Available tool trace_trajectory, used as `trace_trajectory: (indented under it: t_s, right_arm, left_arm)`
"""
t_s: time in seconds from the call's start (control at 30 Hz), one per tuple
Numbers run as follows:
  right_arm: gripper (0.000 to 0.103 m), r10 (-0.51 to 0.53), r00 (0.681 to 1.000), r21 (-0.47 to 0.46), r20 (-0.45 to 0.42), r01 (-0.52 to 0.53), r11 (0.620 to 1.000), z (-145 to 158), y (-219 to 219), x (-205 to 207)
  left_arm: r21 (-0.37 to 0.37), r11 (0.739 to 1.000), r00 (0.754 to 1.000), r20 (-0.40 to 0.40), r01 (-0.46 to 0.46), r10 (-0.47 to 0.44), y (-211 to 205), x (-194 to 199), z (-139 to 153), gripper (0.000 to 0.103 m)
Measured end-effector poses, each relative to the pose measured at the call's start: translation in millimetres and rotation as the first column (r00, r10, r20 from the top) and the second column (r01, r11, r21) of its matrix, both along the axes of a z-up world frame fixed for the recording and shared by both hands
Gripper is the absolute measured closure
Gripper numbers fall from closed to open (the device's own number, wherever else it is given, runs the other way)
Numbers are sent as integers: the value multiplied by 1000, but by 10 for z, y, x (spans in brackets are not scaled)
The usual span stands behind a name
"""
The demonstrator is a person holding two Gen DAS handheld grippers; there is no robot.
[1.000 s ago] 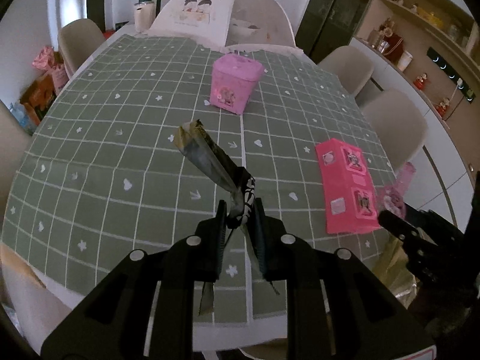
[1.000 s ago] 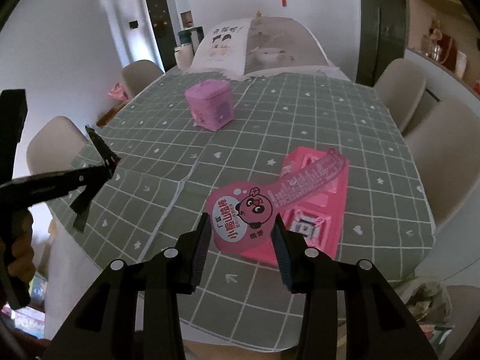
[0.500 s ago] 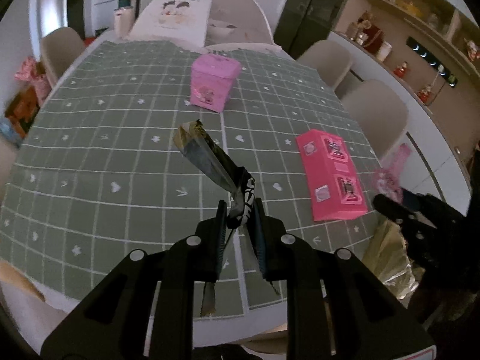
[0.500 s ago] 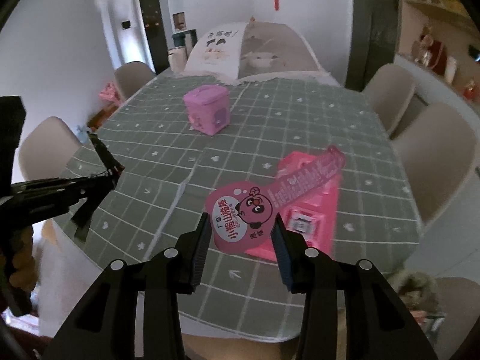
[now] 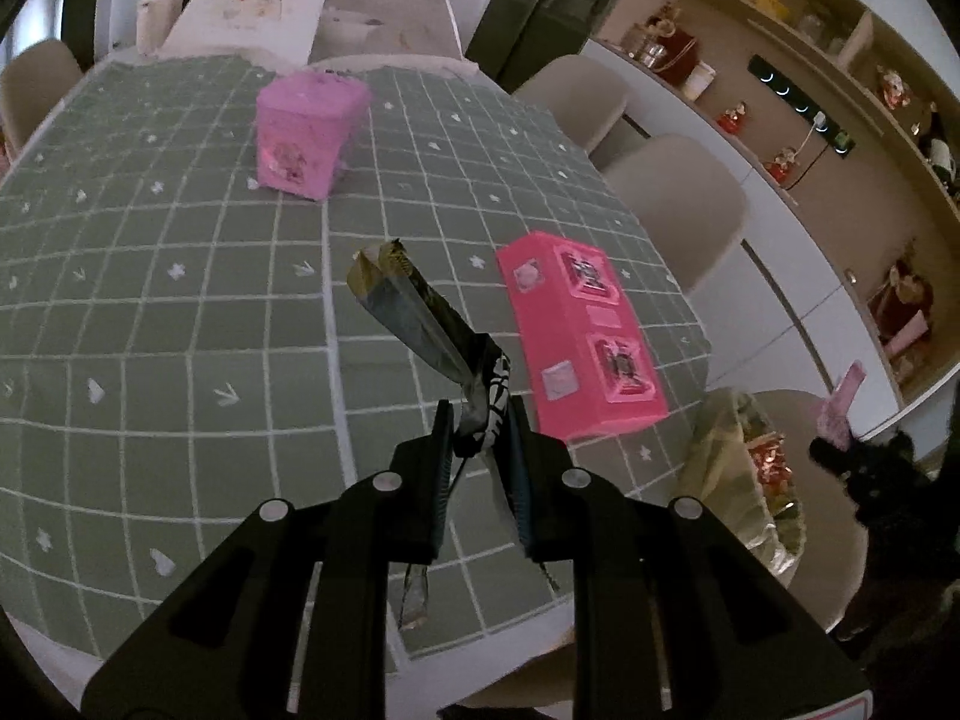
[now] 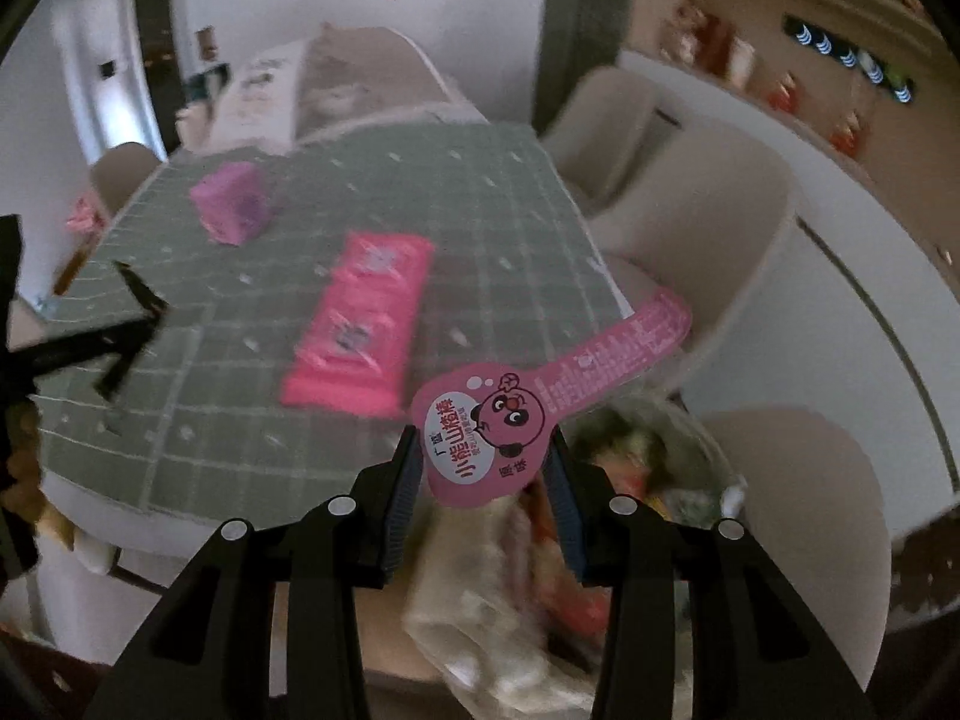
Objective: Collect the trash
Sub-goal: 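Carry the clip and lollipop card to the trash bag and open both tools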
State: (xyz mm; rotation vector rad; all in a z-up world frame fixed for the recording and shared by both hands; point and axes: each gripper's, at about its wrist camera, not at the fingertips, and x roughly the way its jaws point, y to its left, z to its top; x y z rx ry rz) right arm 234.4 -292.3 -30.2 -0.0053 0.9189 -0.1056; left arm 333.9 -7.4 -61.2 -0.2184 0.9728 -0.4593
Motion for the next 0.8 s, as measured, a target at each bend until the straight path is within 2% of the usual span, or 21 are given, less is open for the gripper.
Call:
trace_trajectory:
  t_s: [0.2, 0.33, 0.5, 0.63, 0.8]
  right_arm:
    - [65, -84, 993, 62, -88, 90, 994, -502, -534, -42]
    - [64, -65, 984, 123, -169, 86, 989, -861, -778, -23]
    - [64, 46, 981, 160, -186, -16, 987, -1015, -763, 11]
    - [64, 77, 979, 269, -190, -23, 963, -1081, -851, 49]
    - [65, 126, 975, 265, -183, -75, 961, -1072, -820, 80]
  left_arm:
    - [15, 999, 999, -2, -40, 40, -78, -101, -38, 86]
    - [25, 996, 996, -8, -91, 92, -152, -233, -36, 86]
    - [52, 992, 993, 8, -119, 119, -310, -379, 37, 86]
    - [62, 986, 988, 12, -156, 155, -411, -512, 111, 86]
    - [91, 979, 983, 35, -183, 180, -542, -637, 167, 86]
